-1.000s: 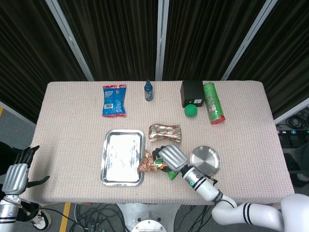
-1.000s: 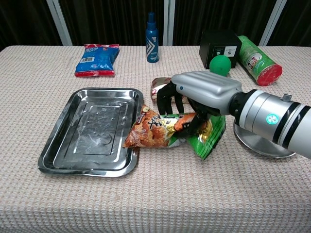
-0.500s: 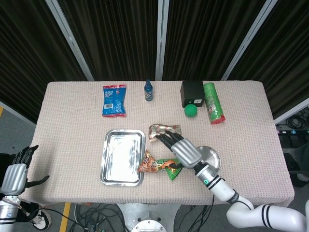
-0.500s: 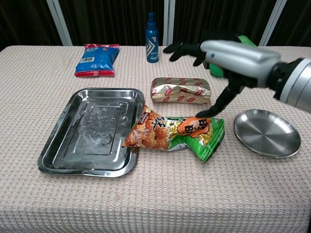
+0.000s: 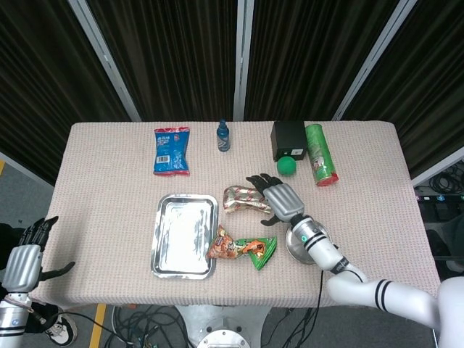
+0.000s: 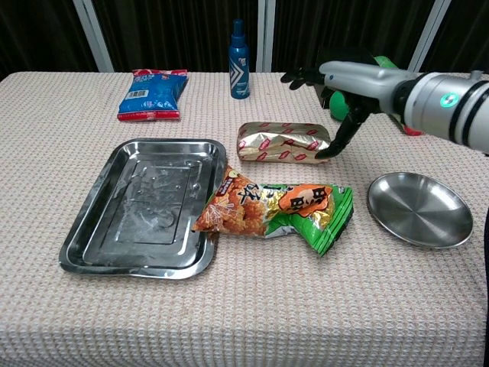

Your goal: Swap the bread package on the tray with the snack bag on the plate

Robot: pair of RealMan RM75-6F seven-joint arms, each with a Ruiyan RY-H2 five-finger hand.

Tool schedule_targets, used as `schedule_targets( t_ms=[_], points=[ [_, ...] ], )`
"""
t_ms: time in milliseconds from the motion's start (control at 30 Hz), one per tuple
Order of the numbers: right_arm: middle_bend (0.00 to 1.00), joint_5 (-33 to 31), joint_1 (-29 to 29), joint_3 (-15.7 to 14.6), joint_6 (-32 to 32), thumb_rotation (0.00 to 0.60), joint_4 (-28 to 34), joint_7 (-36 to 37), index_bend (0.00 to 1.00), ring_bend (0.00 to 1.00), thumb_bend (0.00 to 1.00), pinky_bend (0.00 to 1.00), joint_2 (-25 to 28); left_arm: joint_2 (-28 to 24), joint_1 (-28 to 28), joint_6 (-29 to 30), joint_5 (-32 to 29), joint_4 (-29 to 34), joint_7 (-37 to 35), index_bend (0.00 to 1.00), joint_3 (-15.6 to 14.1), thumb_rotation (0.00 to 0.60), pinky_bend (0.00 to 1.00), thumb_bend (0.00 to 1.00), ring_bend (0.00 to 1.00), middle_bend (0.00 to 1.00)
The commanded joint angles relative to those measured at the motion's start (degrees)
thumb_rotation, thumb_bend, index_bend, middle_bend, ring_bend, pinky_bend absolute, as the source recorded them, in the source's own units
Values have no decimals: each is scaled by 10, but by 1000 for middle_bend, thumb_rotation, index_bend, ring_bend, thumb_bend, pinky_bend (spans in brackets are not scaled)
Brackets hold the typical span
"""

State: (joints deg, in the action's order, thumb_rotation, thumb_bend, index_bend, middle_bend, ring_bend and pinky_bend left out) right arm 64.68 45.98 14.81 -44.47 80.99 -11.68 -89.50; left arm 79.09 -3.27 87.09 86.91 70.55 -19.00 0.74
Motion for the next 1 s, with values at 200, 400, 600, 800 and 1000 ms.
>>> schedule_targets(
  t_ms=[200, 400, 600, 800, 1000],
  points=[
    [81, -39, 60, 0, 55, 600, -110, 0, 0, 9, 0, 131, -83, -2, 1, -3, -2, 1, 1, 85, 1, 600, 113, 26, 43, 117],
    [188, -55, 69, -5, 47, 600, -140, -20, 51, 105, 0, 211, -100, 0, 3, -11, -5, -6, -8, 85, -1, 600, 113, 26, 43, 117],
    [355, -73, 77, -13, 54, 600, -157, -36, 280, 261, 46, 400, -107, 3, 4, -13, -6, -14, -13, 85, -1, 600, 113, 25, 43, 117],
    [557, -54, 67, -13, -2, 600, -175, -38, 554, 492, 180, 692, -126, 5, 6, -13, -7, -19, -14, 85, -1, 600, 113, 26, 43, 117],
    [600, -13, 42, -10, -55, 600, -138, 1, 615, 537, 253, 740, -100, 7, 6, -16, -6, -22, -15, 85, -2, 600, 113, 26, 43, 117]
  ],
)
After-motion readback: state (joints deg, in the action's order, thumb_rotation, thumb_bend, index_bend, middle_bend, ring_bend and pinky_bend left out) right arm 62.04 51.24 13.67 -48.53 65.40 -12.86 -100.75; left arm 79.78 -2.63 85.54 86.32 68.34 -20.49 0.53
